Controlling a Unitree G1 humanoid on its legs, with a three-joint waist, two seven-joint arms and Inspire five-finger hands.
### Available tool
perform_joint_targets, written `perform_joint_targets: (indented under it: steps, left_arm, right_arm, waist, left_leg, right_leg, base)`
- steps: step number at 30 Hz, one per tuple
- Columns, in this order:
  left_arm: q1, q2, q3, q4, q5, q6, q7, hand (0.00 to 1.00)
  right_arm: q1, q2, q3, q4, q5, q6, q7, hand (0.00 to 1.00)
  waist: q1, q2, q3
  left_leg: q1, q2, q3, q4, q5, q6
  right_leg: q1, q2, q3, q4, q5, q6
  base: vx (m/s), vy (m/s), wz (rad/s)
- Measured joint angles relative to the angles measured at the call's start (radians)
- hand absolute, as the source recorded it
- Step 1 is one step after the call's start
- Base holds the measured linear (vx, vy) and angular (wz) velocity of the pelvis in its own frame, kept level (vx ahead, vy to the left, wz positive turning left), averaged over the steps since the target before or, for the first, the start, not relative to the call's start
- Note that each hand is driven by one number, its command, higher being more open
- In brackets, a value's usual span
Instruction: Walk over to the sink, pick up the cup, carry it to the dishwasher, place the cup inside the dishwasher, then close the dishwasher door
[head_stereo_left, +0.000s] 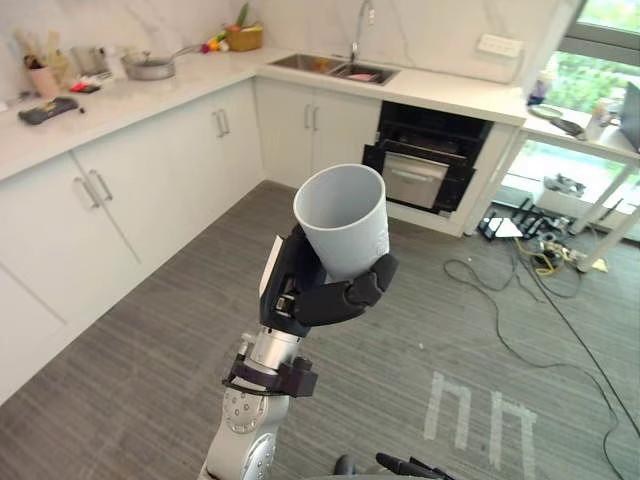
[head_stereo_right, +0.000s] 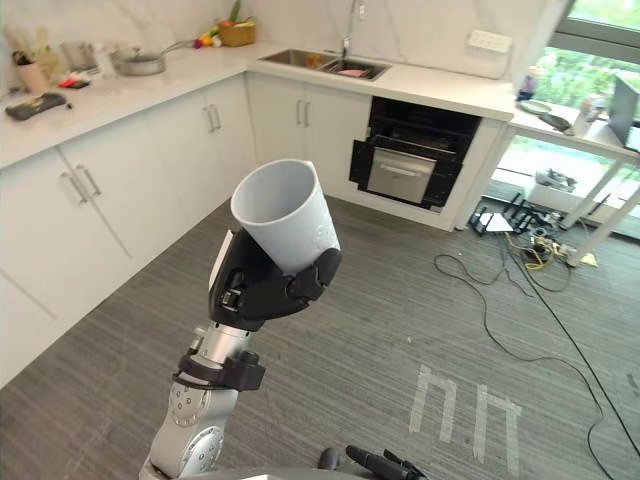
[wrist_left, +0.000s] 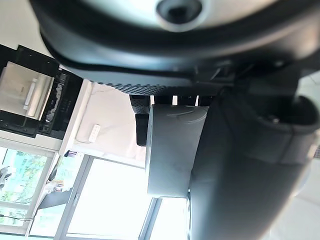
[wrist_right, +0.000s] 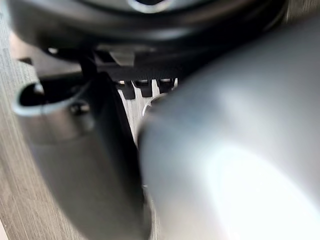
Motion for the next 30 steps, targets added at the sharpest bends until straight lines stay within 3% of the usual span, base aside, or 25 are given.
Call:
perform_joint_targets:
  steps: [1,2,3,4,5,7,9,10,11,13,14,15,16,17,19,20,21,22,24,25,27,28,29,30]
  left_arm:
    - [0.013,-0.001,0.011,0.012,-0.022,-0.002,-0.003,0.00]
    - [0.047,-0.002,0.026,0.033,-0.062,0.007,-0.003,0.00]
    - [0.079,-0.002,0.040,0.034,-0.073,0.015,-0.003,0.00]
    - [0.102,-0.002,0.048,0.034,-0.082,0.018,-0.003,0.00]
    - [0.117,-0.001,0.060,0.037,-0.089,0.023,-0.003,0.00]
    - [0.119,-0.001,0.070,0.055,-0.090,0.026,-0.007,0.00]
    - [0.119,-0.003,0.071,0.057,-0.091,0.028,-0.009,0.00]
    - [0.118,-0.006,0.072,0.056,-0.091,0.028,-0.012,0.00]
    - [0.118,-0.007,0.072,0.056,-0.091,0.028,-0.013,0.00]
    - [0.119,-0.010,0.079,0.052,-0.089,0.030,-0.016,0.00]
    - [0.116,-0.010,0.080,0.052,-0.089,0.030,-0.017,0.00]
    - [0.108,-0.007,0.080,0.053,-0.087,0.033,-0.018,0.00]
    - [0.090,-0.004,0.086,0.057,-0.086,0.038,-0.017,0.00]
    - [0.087,-0.004,0.092,0.057,-0.087,0.038,-0.018,0.00]
    - [0.091,-0.003,0.108,0.058,-0.087,0.038,-0.018,0.00]
    - [0.087,-0.003,0.109,0.057,-0.090,0.035,-0.020,0.00]
    - [0.076,0.000,0.106,0.058,-0.090,0.036,-0.029,0.00]
    - [0.072,-0.001,0.102,0.057,-0.089,0.036,-0.032,0.00]
    - [0.068,0.019,0.064,0.052,-0.084,0.036,-0.036,0.00]
    - [0.068,0.028,0.053,0.051,-0.075,0.036,-0.029,0.00]
    - [0.061,0.043,0.009,0.051,-0.026,0.036,0.011,0.00]
    - [0.038,0.044,-0.016,0.052,-0.017,0.036,0.028,0.00]
    - [0.017,0.045,-0.026,0.054,-0.014,0.036,0.029,0.00]
    - [-0.034,0.051,-0.036,0.066,-0.014,0.038,0.024,0.00]
  right_arm:
    - [-0.013,-0.003,0.011,0.012,0.000,0.000,0.000,1.00]
    - [-0.021,-0.014,0.022,0.019,0.001,0.000,-0.001,1.00]
    - [-0.022,-0.028,0.037,0.017,0.003,0.002,0.000,1.00]
    - [-0.022,-0.036,0.038,0.016,0.003,0.009,0.001,1.00]
    - [-0.023,-0.038,0.035,0.016,0.004,0.014,0.001,1.00]
    - [-0.030,-0.039,0.032,0.035,0.003,0.023,0.001,1.00]
    - [-0.038,-0.043,0.027,0.063,0.000,0.029,0.002,1.00]
    - [-0.043,-0.047,0.027,0.090,-0.001,0.029,0.002,1.00]
    - [-0.044,-0.048,0.028,0.095,-0.001,0.029,0.002,1.00]
    - [-0.053,-0.059,0.036,0.123,0.001,0.029,0.002,1.00]
    - [-0.061,-0.059,0.037,0.132,0.001,0.029,0.001,1.00]
    - [-0.086,-0.052,0.036,0.157,0.001,0.024,0.001,1.00]
    - [-0.109,-0.048,0.035,0.169,0.002,0.017,-0.001,1.00]
    - [-0.122,-0.047,0.035,0.179,0.002,0.014,-0.001,1.00]
    - [-0.132,-0.046,0.029,0.180,0.022,-0.019,0.005,1.00]
    - [-0.129,-0.038,0.008,0.158,0.037,-0.038,0.012,1.00]
    - [-0.126,-0.013,-0.017,0.143,0.034,-0.060,0.010,1.00]
    - [-0.126,-0.005,-0.025,0.132,0.028,-0.072,0.008,1.00]
    - [-0.116,0.007,-0.065,0.104,0.029,-0.095,0.025,1.00]
    - [-0.116,0.012,-0.075,0.103,0.024,-0.101,0.033,1.00]
    - [-0.101,0.027,-0.079,0.050,0.021,-0.126,0.053,1.00]
    - [-0.085,0.037,-0.081,0.006,0.021,-0.133,0.063,1.00]
    - [-0.084,0.043,-0.085,-0.015,0.021,-0.138,0.071,1.00]
    - [-0.081,0.054,-0.097,-0.053,0.020,-0.140,0.084,1.00]
  waist:
    - [0.008,-0.007,0.017]
    - [0.015,0.004,0.042]
    - [0.024,0.018,0.047]
    - [0.031,0.033,0.050]
    - [0.037,0.037,0.054]
    - [0.032,0.027,0.063]
    - [0.024,0.026,0.067]
    - [0.029,0.020,0.071]
    - [0.033,0.019,0.072]
    - [0.049,0.024,0.072]
    - [0.048,0.025,0.074]
    - [0.046,0.017,0.082]
    - [0.042,-0.005,0.100]
    - [0.045,-0.012,0.107]
    - [0.052,-0.007,0.106]
    - [0.051,0.009,0.093]
    - [0.048,0.001,0.082]
    - [0.046,-0.003,0.078]
    - [0.037,-0.036,0.073]
    - [0.035,-0.033,0.072]
    - [-0.003,-0.010,0.060]
    - [-0.026,0.004,0.057]
    - [-0.035,0.012,0.065]
    - [-0.055,0.018,0.084]
  left_leg:
    - [-0.034,0.011,0.028,0.105,-0.018,0.019]
    - [-0.123,0.078,0.067,0.345,-0.025,0.055]
    - [-0.197,0.135,0.091,0.510,0.007,0.105]
    - [-0.262,0.173,0.100,0.621,0.012,0.112]
    - [-0.313,0.185,0.124,0.656,-0.008,0.095]
    - [-0.329,0.149,0.190,0.496,-0.048,0.065]
    - [-0.341,0.096,0.208,0.281,-0.030,0.033]
    - [-0.359,0.066,0.200,0.111,0.064,0.012]
    - [-0.360,0.064,0.198,0.088,0.093,0.008]
    - [-0.375,0.059,0.144,-0.015,0.271,-0.037]
    - [-0.379,0.054,0.124,-0.020,0.320,-0.026]
    - [-0.369,0.029,0.113,-0.003,0.333,0.048]
    - [-0.366,0.013,0.123,0.045,0.292,0.066]
    - [-0.369,0.012,0.131,0.089,0.266,0.074]
    - [-0.363,0.015,0.132,0.219,0.165,0.076]
    - [-0.351,0.014,0.129,0.268,0.062,0.073]
    - [-0.345,-0.006,0.152,0.308,-0.007,0.089]
    - [-0.336,-0.022,0.164,0.315,-0.027,0.099]
    - [-0.228,-0.114,0.201,0.255,-0.062,0.114]
    - [-0.196,-0.125,0.206,0.226,-0.062,0.115]
    - [-0.093,-0.135,0.202,0.088,-0.044,0.094]
    - [-0.047,-0.134,0.191,0.012,-0.001,0.077]
    - [-0.022,-0.133,0.182,-0.016,0.008,0.082]
    - [0.020,-0.120,0.164,-0.047,0.016,0.081]
  right_leg:
    - [0.019,-0.006,0.007,-0.007,-0.032,0.001]
    - [0.050,0.015,0.002,-0.019,-0.046,-0.010]
    - [0.065,0.033,-0.002,-0.031,-0.050,-0.015]
    - [0.075,0.048,-0.004,-0.043,-0.051,-0.019]
    - [0.092,0.048,-0.008,-0.061,-0.049,-0.027]
    - [0.142,0.026,-0.015,-0.108,-0.042,-0.038]
    - [0.204,-0.001,-0.036,-0.162,-0.039,-0.023]
    - [0.257,-0.023,-0.051,-0.199,-0.034,0.011]
    - [0.265,-0.027,-0.051,-0.205,-0.033,0.020]
    - [0.329,-0.039,-0.048,-0.246,-0.018,0.050]
    - [0.334,-0.043,-0.042,-0.244,-0.019,0.052]
    - [0.349,-0.062,-0.017,-0.241,-0.023,0.067]
    - [0.360,-0.089,0.019,-0.233,-0.019,0.085]
    - [0.364,-0.101,0.038,-0.222,-0.020,0.089]
    - [0.385,-0.137,0.075,-0.176,-0.028,0.106]
    - [0.385,-0.157,0.077,-0.120,-0.050,0.140]
    - [0.356,-0.203,0.081,-0.009,-0.086,0.156]
    - [0.319,-0.235,0.088,0.091,-0.096,0.147]
    - [0.172,-0.349,0.098,0.525,0.018,0.038]
    - [0.143,-0.331,0.116,0.582,0.012,0.039]
    - [0.040,-0.210,0.108,0.602,-0.054,0.032]
    - [-0.025,-0.146,0.082,0.541,-0.094,0.026]
    - [-0.053,-0.116,0.077,0.491,-0.106,0.025]
    - [-0.101,-0.042,0.098,0.325,-0.101,0.032]
  base:
    - [0.04,-0.058,0.32]
    - [-0.01,-0.080,0.09]
    - [0.05,-0.089,0.03]
    - [0.16,-0.038,-0.03]
    - [0.25,0.007,0.02]
    - [0.26,0.061,0.17]
    - [0.31,0.124,0.37]
    - [0.30,0.135,0.35]
    - [0.32,0.161,0.14]
    - [0.32,0.198,0.01]
    - [0.37,0.276,0.08]
    - [0.37,0.304,0.07]
    - [0.42,0.363,-0.02]
    - [0.33,0.294,-0.31]
    - [0.30,0.290,-0.53]
    - [0.30,0.345,-0.44]
    - [0.18,0.233,-0.35]
    - [0.22,0.239,-0.19]
    - [0.30,0.211,-0.24]
    - [0.29,0.150,-0.35]
    - [0.32,0.160,-0.18]
    - [0.33,0.147,-0.01]
    - [0.34,0.108,0.15]
    - [0.35,0.056,0.42]
